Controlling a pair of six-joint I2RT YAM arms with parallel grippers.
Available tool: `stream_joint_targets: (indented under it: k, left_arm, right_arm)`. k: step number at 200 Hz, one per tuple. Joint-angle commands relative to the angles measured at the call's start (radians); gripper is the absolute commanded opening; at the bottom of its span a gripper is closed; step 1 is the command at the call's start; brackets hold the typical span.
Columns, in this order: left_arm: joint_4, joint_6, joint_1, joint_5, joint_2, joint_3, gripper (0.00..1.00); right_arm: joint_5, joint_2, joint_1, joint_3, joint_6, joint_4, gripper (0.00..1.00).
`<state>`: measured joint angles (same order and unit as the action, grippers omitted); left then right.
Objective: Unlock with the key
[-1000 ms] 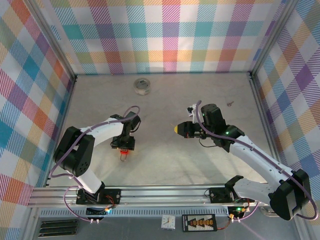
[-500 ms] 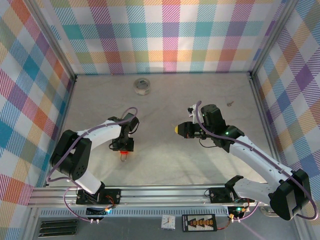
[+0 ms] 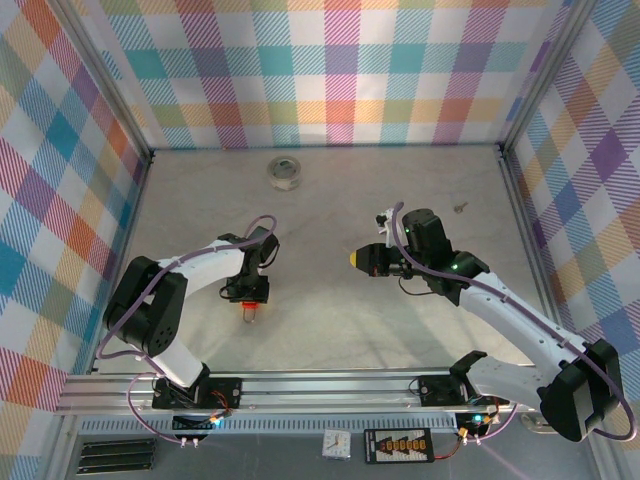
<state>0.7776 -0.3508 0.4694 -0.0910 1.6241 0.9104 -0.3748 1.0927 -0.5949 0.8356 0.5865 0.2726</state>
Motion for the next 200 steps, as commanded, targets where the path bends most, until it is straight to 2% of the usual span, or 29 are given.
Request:
stream_joint_targets:
  k: [1,21,41,77,98,122,146,153,173,200]
  left_arm:
    - [0.0,0.001,-0.005,0.013,0.016,-0.012,0.38]
    - [-0.016,0.021,0.008,0.038,-0.003,-0.005,0.28]
    - [-0.038,0.062,0.066,0.055,-0.032,0.022,0.19]
    - [-0.057,0.209,0.212,-0.036,-0.091,0.152,0.03]
    - [-0.124,0.33,0.264,-0.057,-0.143,0.202,0.02]
    - [-0.218,0.503,0.322,-0.025,-0.221,0.217,0.02]
    - [-0.308,0.698,0.375,0.023,-0.312,0.171,0.03]
    - [-0.317,0.772,0.381,0.067,-0.335,0.156,0.03]
    - [-0.373,0.972,0.432,0.106,-0.416,0.069,0.03]
    - [-0.366,1.107,0.457,0.117,-0.486,0.033,0.02]
  right_arm:
    - [0.009,-0.025,0.006,-0.008,-0.008,0.019,0.0]
    - [0.004,-0.025,0.013,-0.006,-0.014,0.025,0.0]
    - [-0.038,-0.015,0.038,-0.003,-0.031,0.035,0.0]
    - [-0.109,-0.014,0.065,0.054,-0.127,0.153,0.0]
    - [-0.114,-0.03,0.07,0.093,-0.173,0.245,0.0]
    - [-0.126,-0.043,0.07,0.119,-0.197,0.317,0.0]
    - [-0.144,-0.054,0.069,0.147,-0.235,0.39,0.0]
    - [-0.152,-0.057,0.069,0.155,-0.249,0.412,0.0]
    - [-0.224,-0.063,0.069,0.169,-0.284,0.441,0.0]
    - [-0.265,-0.065,0.069,0.19,-0.334,0.503,0.0]
